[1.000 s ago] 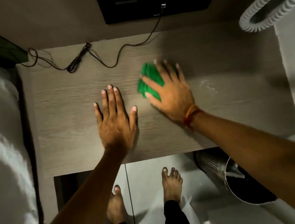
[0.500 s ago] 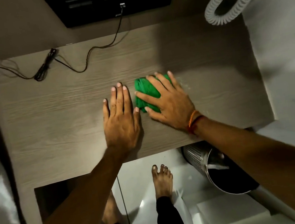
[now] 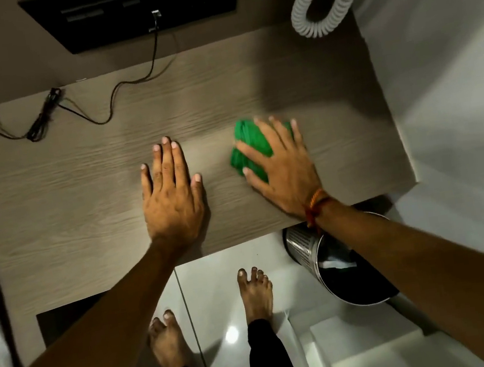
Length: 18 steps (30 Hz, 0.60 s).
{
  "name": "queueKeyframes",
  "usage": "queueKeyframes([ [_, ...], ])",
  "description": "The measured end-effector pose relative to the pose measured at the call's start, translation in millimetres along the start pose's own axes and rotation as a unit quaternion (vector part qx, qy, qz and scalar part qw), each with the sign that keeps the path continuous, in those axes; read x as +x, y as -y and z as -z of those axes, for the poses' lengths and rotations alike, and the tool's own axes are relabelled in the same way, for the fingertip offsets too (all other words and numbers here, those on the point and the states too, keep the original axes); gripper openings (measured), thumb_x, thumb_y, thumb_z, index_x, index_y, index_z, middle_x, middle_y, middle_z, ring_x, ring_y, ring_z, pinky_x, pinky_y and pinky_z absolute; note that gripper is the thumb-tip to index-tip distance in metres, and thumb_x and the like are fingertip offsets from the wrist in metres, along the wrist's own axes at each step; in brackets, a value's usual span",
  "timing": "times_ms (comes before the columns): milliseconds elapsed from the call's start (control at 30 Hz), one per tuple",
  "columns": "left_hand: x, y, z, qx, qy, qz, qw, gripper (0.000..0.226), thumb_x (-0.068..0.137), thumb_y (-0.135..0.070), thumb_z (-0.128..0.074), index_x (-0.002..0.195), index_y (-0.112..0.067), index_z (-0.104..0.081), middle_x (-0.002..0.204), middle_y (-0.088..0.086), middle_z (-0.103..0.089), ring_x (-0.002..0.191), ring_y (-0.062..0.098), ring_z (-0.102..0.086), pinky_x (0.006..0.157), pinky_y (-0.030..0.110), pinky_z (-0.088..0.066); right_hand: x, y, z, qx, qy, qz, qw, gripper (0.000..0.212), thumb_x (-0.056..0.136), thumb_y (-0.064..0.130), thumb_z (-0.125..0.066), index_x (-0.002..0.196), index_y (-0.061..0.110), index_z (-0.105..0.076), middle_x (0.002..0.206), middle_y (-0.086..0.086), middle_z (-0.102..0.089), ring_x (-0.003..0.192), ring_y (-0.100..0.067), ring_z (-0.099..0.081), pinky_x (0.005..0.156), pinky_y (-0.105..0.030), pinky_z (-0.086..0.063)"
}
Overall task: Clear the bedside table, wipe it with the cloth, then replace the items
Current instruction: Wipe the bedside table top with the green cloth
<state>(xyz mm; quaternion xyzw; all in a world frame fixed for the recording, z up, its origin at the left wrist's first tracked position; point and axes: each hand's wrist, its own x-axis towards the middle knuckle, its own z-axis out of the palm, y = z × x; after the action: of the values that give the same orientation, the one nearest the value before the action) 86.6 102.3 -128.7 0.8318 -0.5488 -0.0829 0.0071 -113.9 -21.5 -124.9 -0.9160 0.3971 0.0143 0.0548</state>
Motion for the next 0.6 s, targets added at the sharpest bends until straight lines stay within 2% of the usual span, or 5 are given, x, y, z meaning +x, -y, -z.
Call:
queueKeyframes([
  [167, 0, -2, 1, 0.005, 0.009, 0.002, 1.0, 0.067, 0.109, -0.042, -0.017, 0.166, -0.01, -0.002, 0.175, 0.007, 0.002, 0.163, 0.022, 0.002, 0.131, 0.05, -0.009, -44, -38, -1, -0.037, 0.033, 0.16, 0.986, 0.055, 0.097, 0.059, -0.037, 0.15, 0.044, -0.035, 0.162, -0.011, -0.031, 0.152, -0.036, -0.026, 0.124, -0.059, -0.013],
  [300, 0, -2, 2, 0.005, 0.011, 0.004, 1.0, 0.067, 0.11, -0.042, -0.017, 0.166, -0.009, -0.001, 0.175, 0.008, 0.002, 0.163, 0.022, 0.002, 0.131, 0.05, -0.008, -43, -81, 5, -0.013, 0.006, -0.057, 0.998, 0.053, 0.097, 0.057, -0.04, 0.148, 0.044, -0.037, 0.159, -0.012, -0.033, 0.15, -0.036, -0.028, 0.124, -0.061, -0.015],
  [400, 0, -3, 3, 0.002, 0.01, 0.003, 1.0, 0.067, 0.109, -0.042, -0.015, 0.166, -0.009, -0.002, 0.175, 0.008, 0.001, 0.163, 0.023, 0.001, 0.131, 0.051, -0.008, -65, -84, 3, -0.006, -0.015, -0.221, 0.975, 0.053, 0.098, 0.058, -0.038, 0.149, 0.042, -0.036, 0.159, -0.012, -0.032, 0.148, -0.037, -0.028, 0.122, -0.065, -0.016],
  [500, 0, -3, 4, 0.003, 0.007, 0.003, 1.0, 0.067, 0.109, -0.042, -0.015, 0.166, -0.008, -0.002, 0.175, 0.009, 0.001, 0.163, 0.023, 0.001, 0.131, 0.051, -0.009, -79, -57, -1, 0.014, -0.017, -0.269, 0.963, 0.055, 0.097, 0.059, -0.037, 0.148, 0.041, -0.037, 0.16, -0.012, -0.031, 0.149, -0.037, -0.027, 0.121, -0.067, -0.016],
  [600, -1, -4, 4, 0.004, 0.007, 0.002, 1.0, 0.067, 0.11, -0.042, -0.016, 0.166, -0.008, -0.002, 0.175, 0.009, 0.001, 0.163, 0.023, 0.001, 0.131, 0.052, -0.011, -82, -23, -4, 0.018, 0.005, -0.224, 0.974, 0.056, 0.097, 0.063, -0.036, 0.149, 0.044, -0.036, 0.162, -0.012, -0.028, 0.15, -0.037, -0.026, 0.122, -0.066, -0.012],
])
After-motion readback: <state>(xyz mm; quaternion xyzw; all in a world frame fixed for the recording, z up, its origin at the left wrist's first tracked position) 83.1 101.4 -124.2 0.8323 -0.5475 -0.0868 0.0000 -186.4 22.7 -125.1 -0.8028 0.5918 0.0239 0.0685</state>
